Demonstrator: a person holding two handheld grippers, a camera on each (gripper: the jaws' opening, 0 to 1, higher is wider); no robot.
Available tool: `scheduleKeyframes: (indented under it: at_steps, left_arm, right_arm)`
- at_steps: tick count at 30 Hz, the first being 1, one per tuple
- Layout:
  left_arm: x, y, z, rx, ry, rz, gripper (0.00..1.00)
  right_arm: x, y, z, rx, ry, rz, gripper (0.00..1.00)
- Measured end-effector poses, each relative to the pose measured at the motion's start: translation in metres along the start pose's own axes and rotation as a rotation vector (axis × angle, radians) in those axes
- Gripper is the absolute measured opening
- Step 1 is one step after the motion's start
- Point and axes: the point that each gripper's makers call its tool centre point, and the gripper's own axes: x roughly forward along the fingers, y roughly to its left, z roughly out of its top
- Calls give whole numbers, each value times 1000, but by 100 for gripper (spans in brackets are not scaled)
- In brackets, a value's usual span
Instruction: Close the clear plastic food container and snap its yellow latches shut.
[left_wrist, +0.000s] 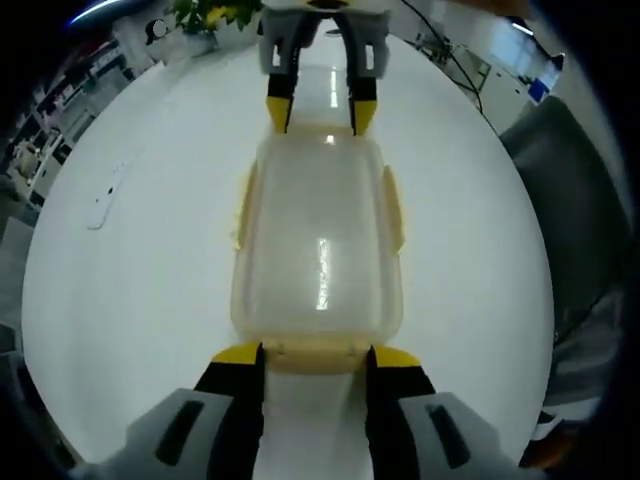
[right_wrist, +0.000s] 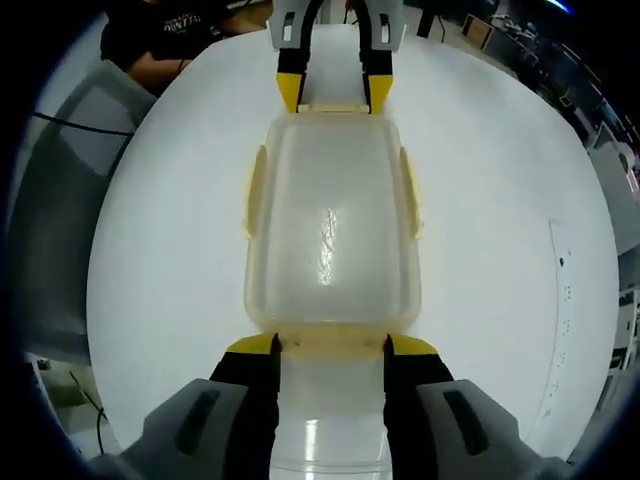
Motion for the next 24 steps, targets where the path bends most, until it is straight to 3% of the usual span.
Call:
scheduleKeyframes:
  at_steps: [4, 12, 18, 24]
  left_arm:
    - [-2, -1, -2, 11, 9, 5, 34]
    - [-24, 4, 5, -1, -29, 4, 34]
    - [-42, -2, 24, 5, -57, 21, 34]
    - [-52, -9, 48, 13, -33, 36, 34]
  right_arm:
    - [-5, 6, 3, 18, -49, 14, 37]
    - [-34, 10, 9, -2, -66, -23, 37]
    - [-56, 17, 5, -14, -71, -44, 37]
    - [-77, 20, -4, -21, -108, -64, 37]
